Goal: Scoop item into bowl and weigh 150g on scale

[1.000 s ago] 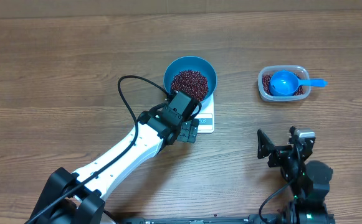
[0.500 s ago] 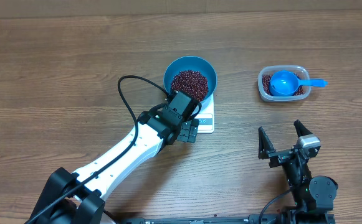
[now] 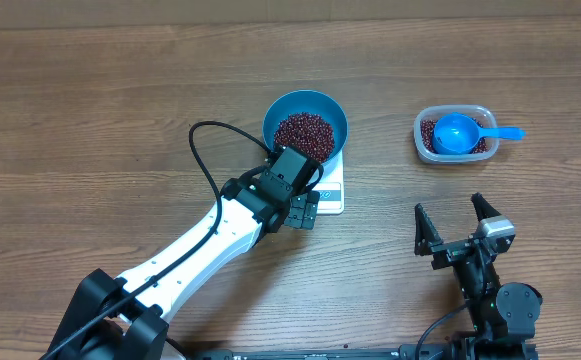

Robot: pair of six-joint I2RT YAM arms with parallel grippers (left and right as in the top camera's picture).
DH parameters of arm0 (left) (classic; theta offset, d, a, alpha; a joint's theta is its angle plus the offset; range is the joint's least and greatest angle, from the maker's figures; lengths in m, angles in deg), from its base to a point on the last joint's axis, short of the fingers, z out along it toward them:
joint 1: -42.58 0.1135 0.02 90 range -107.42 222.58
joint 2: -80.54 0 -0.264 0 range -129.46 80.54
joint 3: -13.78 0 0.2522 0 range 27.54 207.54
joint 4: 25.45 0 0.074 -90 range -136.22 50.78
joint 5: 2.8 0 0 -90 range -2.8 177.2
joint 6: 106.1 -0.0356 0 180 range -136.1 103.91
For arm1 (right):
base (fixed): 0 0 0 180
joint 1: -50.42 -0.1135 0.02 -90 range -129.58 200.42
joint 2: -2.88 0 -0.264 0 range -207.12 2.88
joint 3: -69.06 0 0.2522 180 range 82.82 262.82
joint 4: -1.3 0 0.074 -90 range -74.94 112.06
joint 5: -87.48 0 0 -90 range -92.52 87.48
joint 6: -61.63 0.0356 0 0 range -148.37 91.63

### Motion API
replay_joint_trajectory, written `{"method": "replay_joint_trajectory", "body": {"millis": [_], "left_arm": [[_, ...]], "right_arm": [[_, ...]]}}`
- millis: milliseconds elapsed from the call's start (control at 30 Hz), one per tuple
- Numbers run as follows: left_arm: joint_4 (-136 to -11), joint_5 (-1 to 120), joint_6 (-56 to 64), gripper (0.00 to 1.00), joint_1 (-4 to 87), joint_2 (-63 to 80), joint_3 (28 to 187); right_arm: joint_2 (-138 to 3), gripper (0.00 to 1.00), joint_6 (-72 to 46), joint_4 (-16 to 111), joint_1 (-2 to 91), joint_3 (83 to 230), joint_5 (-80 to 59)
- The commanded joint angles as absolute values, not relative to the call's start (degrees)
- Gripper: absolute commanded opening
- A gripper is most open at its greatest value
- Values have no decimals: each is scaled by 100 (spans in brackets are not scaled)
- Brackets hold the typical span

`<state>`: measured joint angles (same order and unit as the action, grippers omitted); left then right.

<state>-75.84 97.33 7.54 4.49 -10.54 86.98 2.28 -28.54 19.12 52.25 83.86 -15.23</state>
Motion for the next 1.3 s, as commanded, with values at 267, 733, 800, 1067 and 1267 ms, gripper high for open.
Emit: {"method": "replay_joint_trajectory", "body": {"millis": [267,733,800,1067,1267], "left_arm": [[-7582,9812,791,100,473,-1074,8744],[-7321,9615,794,99,473,-1074,8744],[-7321,9615,794,100,473,-1074,8744],[-7324,9820,704,100,469,-211,8740],[-7321,10181,343,100,476,917,8727]], "right_arm": [[270,100,-2817,1874,5203,8327,-1544],[270,100,-2817,1874,5203,8327,-1544],[272,100,-2817,1874,5203,8327,-1544],[270,100,-2817,1874,5203,8327,-1544],[272,100,-2817,1872,5203,8327,-1544]]}}
